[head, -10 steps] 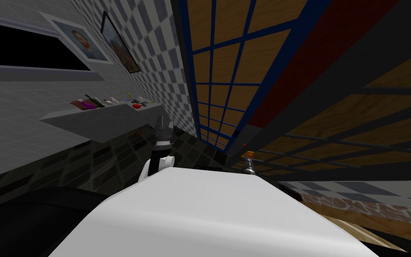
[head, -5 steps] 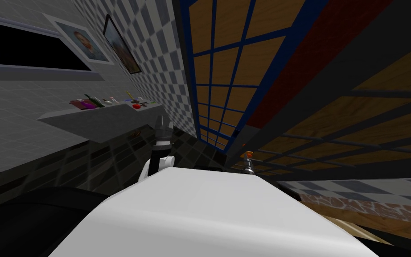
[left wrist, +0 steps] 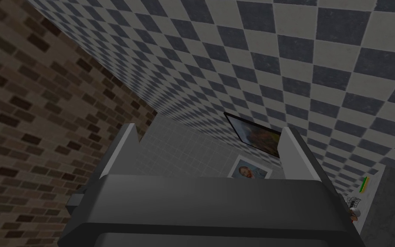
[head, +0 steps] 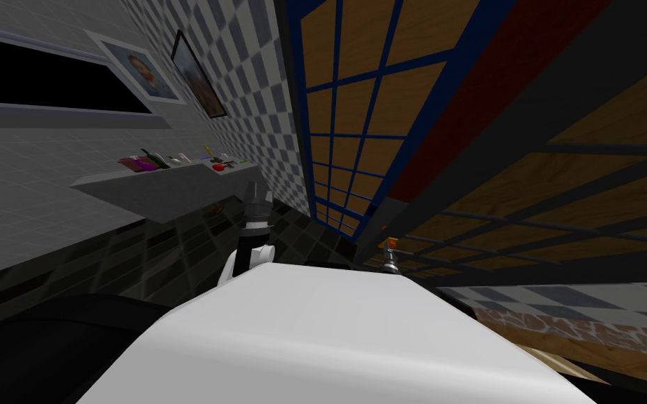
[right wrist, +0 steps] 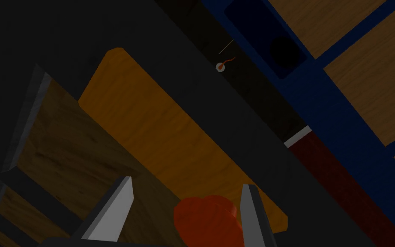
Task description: Pull the door open
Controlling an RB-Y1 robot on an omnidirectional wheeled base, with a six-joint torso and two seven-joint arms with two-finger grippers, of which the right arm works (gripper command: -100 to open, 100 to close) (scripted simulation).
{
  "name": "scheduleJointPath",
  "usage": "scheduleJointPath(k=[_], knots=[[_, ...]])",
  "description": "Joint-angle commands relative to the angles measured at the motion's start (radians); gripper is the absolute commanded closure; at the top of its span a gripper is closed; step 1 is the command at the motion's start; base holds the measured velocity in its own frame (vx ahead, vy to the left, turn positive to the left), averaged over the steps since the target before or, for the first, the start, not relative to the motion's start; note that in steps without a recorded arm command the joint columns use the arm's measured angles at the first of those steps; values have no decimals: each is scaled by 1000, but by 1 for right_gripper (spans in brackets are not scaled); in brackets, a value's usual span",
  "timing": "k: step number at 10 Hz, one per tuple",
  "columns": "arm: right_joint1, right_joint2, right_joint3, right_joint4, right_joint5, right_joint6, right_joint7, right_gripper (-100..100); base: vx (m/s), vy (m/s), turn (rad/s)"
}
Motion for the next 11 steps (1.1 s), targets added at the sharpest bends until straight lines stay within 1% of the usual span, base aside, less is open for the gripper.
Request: scheduleJointPath(k=[1,5,6,8,11], knots=[[1,-10,-8,11,-10,4,-39,100,-47,-15,63],[-7,-15,-4,13,-26,5,-143,100,-66,-18,73],[-7,-15,-4,13,-26,5,-148,100,-55,-20,48],[-11,-18,-1,14,-36,6,-211,100,-53,-19,73],[-11,-18,-1,14,-36,6,-213,100,-24,-3,7]])
